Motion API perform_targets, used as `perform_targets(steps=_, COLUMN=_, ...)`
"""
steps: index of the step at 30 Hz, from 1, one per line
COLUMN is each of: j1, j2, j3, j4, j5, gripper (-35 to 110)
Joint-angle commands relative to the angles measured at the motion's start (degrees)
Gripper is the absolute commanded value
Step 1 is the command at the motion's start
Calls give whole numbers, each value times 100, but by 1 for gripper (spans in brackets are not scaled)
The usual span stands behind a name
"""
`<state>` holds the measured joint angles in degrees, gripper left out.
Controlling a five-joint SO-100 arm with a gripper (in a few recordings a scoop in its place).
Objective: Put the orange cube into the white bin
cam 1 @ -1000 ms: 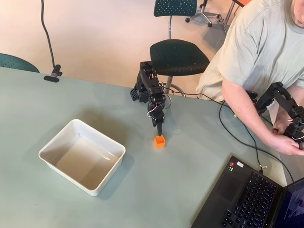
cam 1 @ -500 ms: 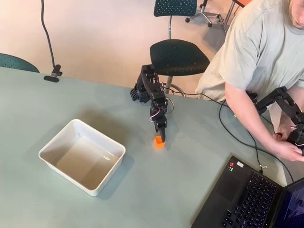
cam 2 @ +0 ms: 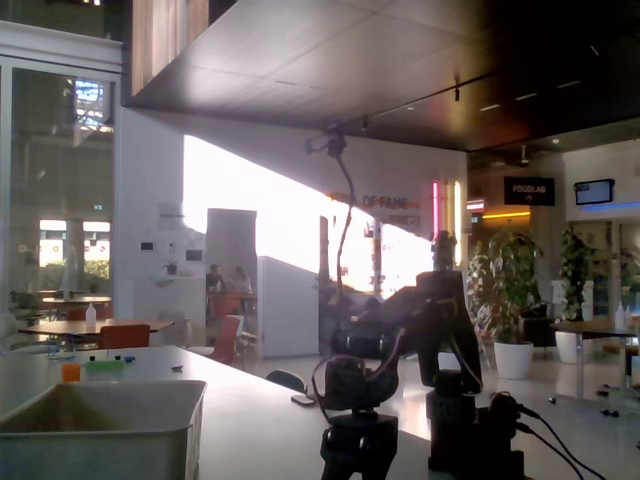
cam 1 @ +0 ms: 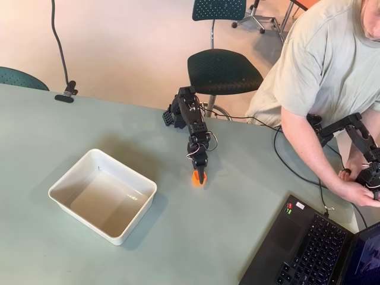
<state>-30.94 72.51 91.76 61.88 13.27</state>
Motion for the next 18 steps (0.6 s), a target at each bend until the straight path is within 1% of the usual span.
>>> perform_targets(steps=1, j1=-26, j2=-35, j3=-220, j4=-44, j5=9, gripper=55)
perform_targets(steps=10, j1=-35, j2=-501, j3=-686, j4=-97, j5=9, gripper=54)
perform_targets(steps=18, j1=-167, j2=-554, j3=-694, j4=-70, j5=18, gripper=54)
